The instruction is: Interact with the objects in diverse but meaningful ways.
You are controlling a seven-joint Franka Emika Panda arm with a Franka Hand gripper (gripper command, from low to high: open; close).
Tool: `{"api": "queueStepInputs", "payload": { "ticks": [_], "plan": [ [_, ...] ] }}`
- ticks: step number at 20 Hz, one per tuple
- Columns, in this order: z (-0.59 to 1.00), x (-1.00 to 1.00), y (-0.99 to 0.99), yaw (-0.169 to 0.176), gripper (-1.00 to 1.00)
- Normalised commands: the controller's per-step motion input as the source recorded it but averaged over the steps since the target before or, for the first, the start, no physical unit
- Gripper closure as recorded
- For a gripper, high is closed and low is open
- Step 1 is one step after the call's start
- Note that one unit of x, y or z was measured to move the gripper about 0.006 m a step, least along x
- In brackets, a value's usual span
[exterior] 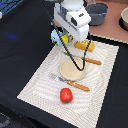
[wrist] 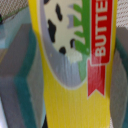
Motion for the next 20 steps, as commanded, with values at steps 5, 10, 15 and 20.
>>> {"api": "queueStepInputs", "payload": {
  "ticks": [5,10,15,20],
  "plan": [
    [0.00,-0.15,0.00,0.040,-1.00],
    [0.02,-0.18,0.00,0.030,-1.00],
    [0.22,-0.18,-0.23,-0.004,-1.00],
    [0.35,-0.41,-0.45,-0.043,-1.00]
  ]
}}
